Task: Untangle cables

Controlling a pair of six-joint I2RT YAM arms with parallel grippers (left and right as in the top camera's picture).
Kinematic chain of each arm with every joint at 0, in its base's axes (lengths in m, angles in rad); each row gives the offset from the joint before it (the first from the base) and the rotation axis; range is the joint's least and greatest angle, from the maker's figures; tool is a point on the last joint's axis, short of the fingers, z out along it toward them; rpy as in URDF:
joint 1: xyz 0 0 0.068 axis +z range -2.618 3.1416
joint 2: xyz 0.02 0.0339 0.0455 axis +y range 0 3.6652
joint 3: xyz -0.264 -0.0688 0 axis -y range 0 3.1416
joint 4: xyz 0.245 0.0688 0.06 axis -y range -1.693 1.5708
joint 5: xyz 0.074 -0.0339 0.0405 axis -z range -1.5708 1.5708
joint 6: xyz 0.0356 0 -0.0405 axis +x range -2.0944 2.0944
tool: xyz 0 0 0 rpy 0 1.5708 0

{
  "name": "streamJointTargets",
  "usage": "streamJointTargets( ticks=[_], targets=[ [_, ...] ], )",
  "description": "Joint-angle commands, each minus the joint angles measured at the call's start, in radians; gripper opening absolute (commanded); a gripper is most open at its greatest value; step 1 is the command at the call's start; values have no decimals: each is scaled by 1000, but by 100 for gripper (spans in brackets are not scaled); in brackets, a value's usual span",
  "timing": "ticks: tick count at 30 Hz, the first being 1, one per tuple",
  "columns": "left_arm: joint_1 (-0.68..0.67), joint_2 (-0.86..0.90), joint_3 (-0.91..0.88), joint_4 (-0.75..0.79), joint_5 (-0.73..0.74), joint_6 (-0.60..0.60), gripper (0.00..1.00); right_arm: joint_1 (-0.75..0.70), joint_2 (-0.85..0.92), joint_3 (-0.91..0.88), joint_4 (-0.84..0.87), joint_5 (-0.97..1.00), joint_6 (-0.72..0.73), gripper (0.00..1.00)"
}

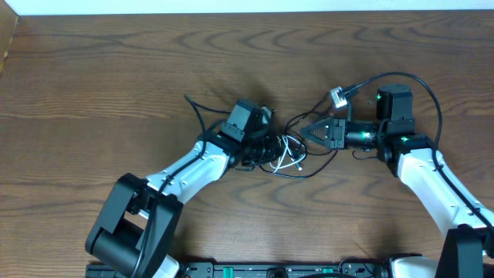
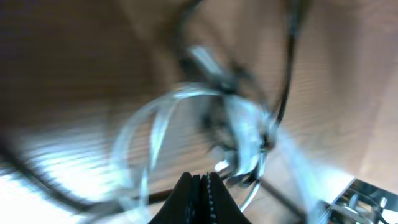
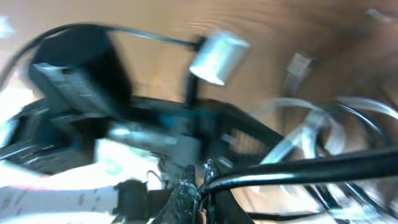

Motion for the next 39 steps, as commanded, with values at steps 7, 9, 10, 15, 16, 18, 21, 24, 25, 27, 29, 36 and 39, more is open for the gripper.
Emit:
streamJointTargets(
  ticks=[7, 9, 10, 15, 16, 18, 21, 24, 25, 27, 29, 36, 39],
  targets=[
    [92, 6, -4, -198, -85, 118, 7, -116, -2, 1, -397, 757, 76, 1],
    [94, 6, -4, -197, -85, 118, 7, -131, -2, 1, -461, 883, 83, 1],
    [94, 6, -4, -194, -85, 118, 7, -134, -2, 1, -476, 919, 82, 1],
    [75, 6, -4, -185, -41, 118, 7, -129, -2, 0, -517, 885, 60, 27],
    [68, 6, -4, -182, -32, 118, 7, -125, -2, 0, -514, 836, 27, 41],
    [53, 6, -4, -174, -24, 118, 7, -118, -2, 1, -490, 719, -62, 49],
    [29, 6, -4, -153, -17, 119, 7, -111, -2, 1, -434, 580, -138, 50],
    [9, 6, -4, -141, -13, 137, 7, -110, -2, 3, -394, 493, -159, 52],
    [4, 6, -4, -140, -9, 137, 7, -110, -4, 3, -388, 485, -159, 52],
    [1, 6, -4, -116, 52, 168, 7, -110, -11, 4, -385, 478, -167, 52],
    [2, 6, -4, -58, 144, 182, 8, -107, -29, 4, -390, 473, -189, 52],
    [2, 6, -4, 93, 212, 181, 29, -81, -157, 8, -501, 541, -225, 53],
    [-2, 8, -4, 83, 167, 182, 41, -62, -227, 9, -598, 622, -225, 55]
  ],
)
